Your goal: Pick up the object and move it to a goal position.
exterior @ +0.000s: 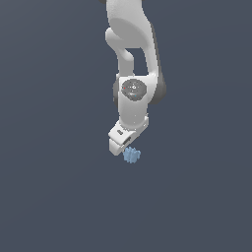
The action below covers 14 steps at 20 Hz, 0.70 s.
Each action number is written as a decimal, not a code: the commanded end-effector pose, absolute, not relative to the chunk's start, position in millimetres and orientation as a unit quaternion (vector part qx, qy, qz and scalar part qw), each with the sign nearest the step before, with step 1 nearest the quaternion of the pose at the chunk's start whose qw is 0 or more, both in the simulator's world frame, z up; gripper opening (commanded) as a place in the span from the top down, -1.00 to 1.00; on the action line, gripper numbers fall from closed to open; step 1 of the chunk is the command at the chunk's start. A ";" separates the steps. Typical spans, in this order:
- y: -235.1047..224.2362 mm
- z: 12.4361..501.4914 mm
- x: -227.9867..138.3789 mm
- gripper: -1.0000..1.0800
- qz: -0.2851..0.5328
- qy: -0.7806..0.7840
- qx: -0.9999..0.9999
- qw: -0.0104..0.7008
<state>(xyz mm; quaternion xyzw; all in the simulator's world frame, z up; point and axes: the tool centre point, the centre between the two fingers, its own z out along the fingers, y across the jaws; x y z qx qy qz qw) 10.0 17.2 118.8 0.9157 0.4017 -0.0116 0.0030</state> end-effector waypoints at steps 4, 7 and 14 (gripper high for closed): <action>19.8 112.1 14.2 -0.92 -0.009 0.473 0.881 0.002; 21.3 108.5 16.5 -0.92 -0.007 0.510 0.860 0.001; 24.1 102.2 20.7 -0.92 -0.003 0.576 0.817 0.000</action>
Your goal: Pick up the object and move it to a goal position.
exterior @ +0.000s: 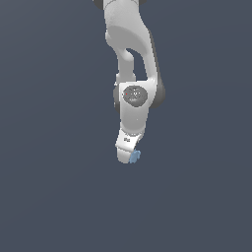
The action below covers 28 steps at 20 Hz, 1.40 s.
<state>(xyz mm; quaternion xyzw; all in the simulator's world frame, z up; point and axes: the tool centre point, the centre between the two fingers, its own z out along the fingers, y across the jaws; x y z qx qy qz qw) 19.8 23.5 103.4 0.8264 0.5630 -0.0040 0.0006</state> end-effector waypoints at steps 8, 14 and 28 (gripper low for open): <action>25.7 98.6 23.2 -0.92 0.000 0.613 0.790 0.000; 25.8 97.9 23.4 -0.92 0.000 0.616 0.788 0.000; 26.0 48.6 22.8 -0.92 0.000 0.618 0.786 0.000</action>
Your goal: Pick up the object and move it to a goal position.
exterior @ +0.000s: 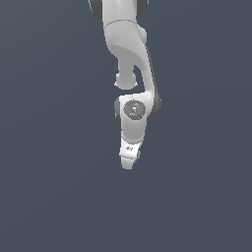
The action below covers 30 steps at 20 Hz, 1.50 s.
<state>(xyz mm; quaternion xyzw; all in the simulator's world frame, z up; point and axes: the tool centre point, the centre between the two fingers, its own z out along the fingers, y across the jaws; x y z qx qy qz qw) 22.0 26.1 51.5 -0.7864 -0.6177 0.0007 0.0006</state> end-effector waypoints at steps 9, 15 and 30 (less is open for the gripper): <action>26.0 48.0 23.4 1.00 0.000 -0.618 -0.786 0.000; 24.9 49.9 23.8 1.00 0.000 -0.618 -0.787 0.000; -30.2 146.0 33.6 1.00 0.000 -0.618 -0.786 0.000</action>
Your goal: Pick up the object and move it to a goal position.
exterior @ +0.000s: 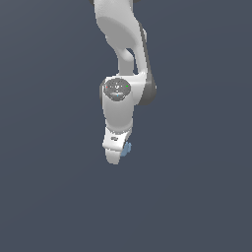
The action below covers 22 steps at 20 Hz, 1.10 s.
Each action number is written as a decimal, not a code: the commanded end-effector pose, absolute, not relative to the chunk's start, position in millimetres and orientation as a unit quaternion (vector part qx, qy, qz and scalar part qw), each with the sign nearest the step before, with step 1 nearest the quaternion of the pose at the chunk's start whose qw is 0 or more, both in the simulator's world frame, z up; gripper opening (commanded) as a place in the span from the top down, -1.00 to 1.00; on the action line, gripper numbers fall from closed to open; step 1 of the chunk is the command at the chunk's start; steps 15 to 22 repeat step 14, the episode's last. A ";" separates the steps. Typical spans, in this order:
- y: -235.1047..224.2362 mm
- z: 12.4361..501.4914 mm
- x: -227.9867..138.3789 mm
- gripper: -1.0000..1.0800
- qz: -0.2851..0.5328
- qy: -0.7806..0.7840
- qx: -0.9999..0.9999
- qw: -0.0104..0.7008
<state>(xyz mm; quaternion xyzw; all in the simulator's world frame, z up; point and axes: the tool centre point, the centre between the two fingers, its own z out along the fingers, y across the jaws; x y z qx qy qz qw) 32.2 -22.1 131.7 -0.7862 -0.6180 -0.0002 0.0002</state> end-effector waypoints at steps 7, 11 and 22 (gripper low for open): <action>-56.4 191.7 40.1 1.00 0.000 -0.618 -0.786 0.000; -63.6 203.1 42.3 1.00 0.000 -0.618 -0.786 0.000; -65.1 205.6 42.8 1.00 0.000 -0.618 -0.786 0.000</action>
